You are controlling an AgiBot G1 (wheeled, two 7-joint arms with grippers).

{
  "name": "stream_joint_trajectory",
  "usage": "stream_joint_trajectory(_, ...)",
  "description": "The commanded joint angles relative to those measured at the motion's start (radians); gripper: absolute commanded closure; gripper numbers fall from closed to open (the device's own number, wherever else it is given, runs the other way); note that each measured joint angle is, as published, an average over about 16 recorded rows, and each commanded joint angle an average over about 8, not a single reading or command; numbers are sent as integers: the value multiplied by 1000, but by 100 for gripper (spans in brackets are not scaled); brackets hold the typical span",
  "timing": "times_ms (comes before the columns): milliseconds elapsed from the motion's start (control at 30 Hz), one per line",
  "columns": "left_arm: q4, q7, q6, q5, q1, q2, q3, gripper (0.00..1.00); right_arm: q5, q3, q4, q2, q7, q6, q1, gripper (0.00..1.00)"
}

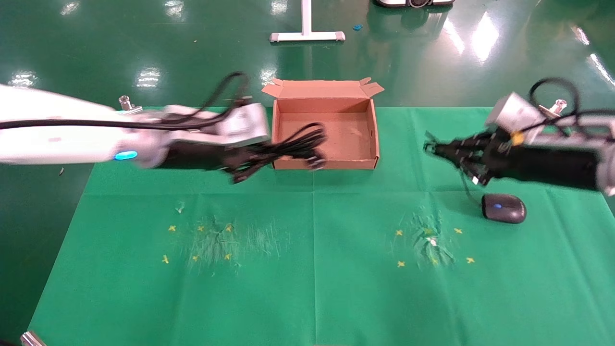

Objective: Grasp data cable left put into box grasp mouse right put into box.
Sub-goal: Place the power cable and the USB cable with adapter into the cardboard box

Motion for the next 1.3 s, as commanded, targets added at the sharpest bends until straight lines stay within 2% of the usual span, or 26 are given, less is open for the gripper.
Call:
stream_joint_trajectory(33, 50, 53, -47, 4, -8, 56, 6, 100, 13, 13, 19, 14, 7, 2, 9, 100)
stream_joint_trajectory(167, 242, 214, -158, 0, -41, 189, 22, 100, 44, 44, 65, 67, 29, 2, 8, 100)
stream_joint_trajectory(267, 359, 322, -231, -37, -54, 250, 44, 100, 65, 68, 91, 109, 47, 6, 2, 100)
stream_joint_trajectory(367, 430, 398, -294, -100, -58, 274, 84, 100, 85, 91, 113, 150, 60, 10, -6, 100)
stream_joint_trajectory(467, 466, 427, -342, -170, -63, 277, 138, 100, 100, 110, 132, 184, 63, 15, -16, 100)
stream_joint_trajectory(500, 475, 430, -356, -188, -66, 278, 158, 95, 104, 114, 139, 193, 62, 17, -21, 100)
stream_joint_trajectory(733, 496, 397, -429, -270, -101, 279, 315, 8, 126, 135, 175, 220, 66, 44, -61, 100)
stream_joint_trajectory(767, 495, 389, -437, -280, -105, 278, 335, 0, 131, 139, 179, 222, 68, 49, -64, 100)
stream_joint_trajectory(1100, 506, 359, -513, -370, -141, 274, 483, 0, 225, 195, 180, 218, 68, 64, -55, 100)
stream_joint_trajectory(1300, 579, 362, -553, -411, -179, 249, 508, 0, 242, 200, 179, 190, 48, 66, -38, 100)
